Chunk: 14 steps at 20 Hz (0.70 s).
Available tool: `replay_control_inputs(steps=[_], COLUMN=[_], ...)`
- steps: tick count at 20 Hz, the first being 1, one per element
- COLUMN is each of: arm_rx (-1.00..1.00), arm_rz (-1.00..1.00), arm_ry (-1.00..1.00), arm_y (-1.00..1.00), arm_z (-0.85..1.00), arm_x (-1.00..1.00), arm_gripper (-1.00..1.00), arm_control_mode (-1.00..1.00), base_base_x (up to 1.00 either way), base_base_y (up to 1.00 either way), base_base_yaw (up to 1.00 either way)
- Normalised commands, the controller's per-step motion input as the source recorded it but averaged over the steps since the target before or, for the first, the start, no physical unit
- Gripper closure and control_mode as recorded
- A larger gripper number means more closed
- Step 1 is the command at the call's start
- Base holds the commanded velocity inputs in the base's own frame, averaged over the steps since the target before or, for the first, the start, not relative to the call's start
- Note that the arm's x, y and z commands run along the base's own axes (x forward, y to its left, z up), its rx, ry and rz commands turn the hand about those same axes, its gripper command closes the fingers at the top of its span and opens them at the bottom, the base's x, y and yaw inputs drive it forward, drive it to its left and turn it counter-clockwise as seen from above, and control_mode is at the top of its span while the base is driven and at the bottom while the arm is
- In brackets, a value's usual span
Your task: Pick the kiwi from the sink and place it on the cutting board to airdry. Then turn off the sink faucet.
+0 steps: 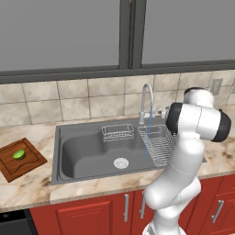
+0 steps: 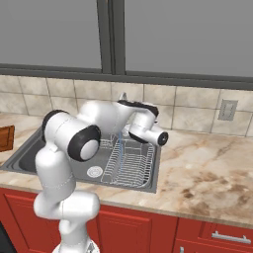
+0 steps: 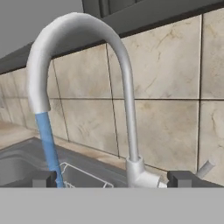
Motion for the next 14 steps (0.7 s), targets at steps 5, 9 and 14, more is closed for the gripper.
replay_control_inputs(steps=[5, 9, 14], arm_rx=[0.00, 0.00, 0.00], arm_rz=[0.00, 0.00, 0.00], arm_ry=[0.02, 0.00, 0.00], arm_y=[0.00, 0.00, 0.00], arm_z=[-0.12, -0.08, -0.05], arm_x=[0.19, 0.17, 0.22], arm_gripper=[-1.00, -1.00, -1.00], arm_control_mode=[-1.00, -1.00, -1.00], base_base_x=[0.00, 0.00, 0.00], base_base_y=[0.00, 0.00, 0.00], base_base_yaw=[0.00, 0.00, 0.00])
